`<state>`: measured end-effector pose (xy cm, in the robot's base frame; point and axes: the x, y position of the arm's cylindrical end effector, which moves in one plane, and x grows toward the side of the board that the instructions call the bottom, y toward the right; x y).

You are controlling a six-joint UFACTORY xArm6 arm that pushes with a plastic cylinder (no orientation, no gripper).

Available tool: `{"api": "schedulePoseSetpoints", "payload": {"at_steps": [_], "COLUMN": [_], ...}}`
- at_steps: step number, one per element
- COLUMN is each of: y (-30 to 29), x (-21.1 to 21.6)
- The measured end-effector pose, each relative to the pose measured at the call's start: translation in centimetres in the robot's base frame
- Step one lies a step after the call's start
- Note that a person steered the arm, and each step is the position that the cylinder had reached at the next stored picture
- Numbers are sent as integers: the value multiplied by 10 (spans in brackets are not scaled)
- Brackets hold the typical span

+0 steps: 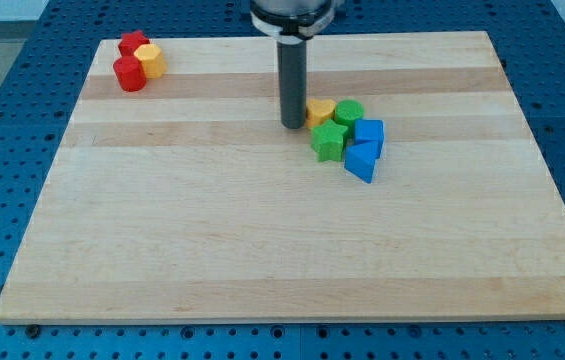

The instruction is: Move the red star to the bottom left of the yellow heart

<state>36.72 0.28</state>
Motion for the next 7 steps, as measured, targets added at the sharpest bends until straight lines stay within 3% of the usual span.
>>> {"api": "schedulePoseSetpoints", "payload": {"at_steps": [1, 3, 5, 7], "y": [-49, -90, -173, -298], "x": [-41, -175, -176, -175]}}
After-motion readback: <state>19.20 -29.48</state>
